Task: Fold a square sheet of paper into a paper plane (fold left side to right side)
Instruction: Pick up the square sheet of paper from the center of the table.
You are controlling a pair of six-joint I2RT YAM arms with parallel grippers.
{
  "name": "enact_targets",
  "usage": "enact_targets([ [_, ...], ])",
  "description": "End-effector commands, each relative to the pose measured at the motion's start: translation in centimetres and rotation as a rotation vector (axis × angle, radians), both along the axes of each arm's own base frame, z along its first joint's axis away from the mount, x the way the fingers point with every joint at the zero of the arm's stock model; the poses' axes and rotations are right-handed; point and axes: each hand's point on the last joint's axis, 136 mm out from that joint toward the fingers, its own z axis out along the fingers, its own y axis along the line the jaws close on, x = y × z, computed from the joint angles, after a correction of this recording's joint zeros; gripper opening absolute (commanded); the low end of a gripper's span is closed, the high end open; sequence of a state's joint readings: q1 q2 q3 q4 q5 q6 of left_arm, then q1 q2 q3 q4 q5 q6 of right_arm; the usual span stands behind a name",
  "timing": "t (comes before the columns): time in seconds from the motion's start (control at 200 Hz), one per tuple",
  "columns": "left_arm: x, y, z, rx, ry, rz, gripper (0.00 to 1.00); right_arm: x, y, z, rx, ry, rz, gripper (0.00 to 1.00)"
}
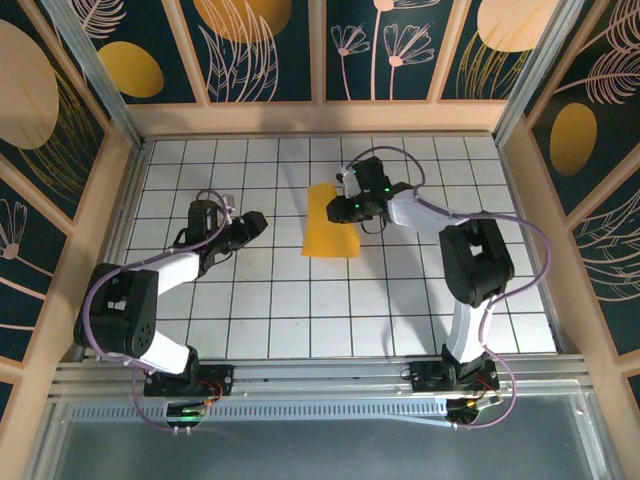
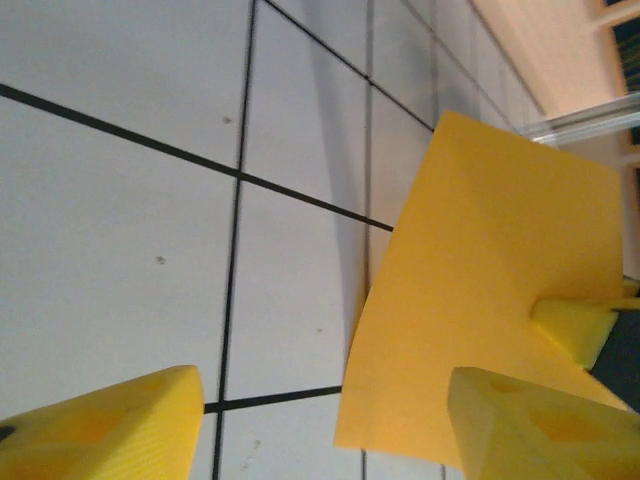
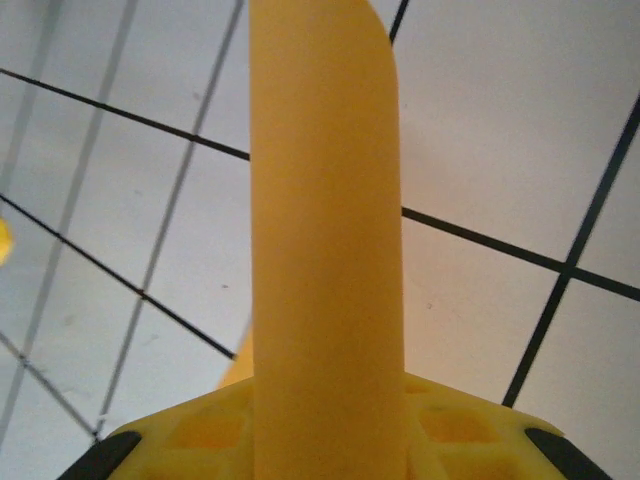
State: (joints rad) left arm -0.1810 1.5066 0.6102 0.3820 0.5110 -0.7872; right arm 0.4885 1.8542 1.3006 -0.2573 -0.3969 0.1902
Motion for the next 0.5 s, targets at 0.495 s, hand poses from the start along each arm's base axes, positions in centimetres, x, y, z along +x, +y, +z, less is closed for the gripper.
enact_targets([
  [0.495, -3.3, -4.8, 15.1, -0.299, -0.575, -0.388, 0.90, -7.6, 0.7, 18.5, 0.551, -0.163, 0.341, 0.26],
])
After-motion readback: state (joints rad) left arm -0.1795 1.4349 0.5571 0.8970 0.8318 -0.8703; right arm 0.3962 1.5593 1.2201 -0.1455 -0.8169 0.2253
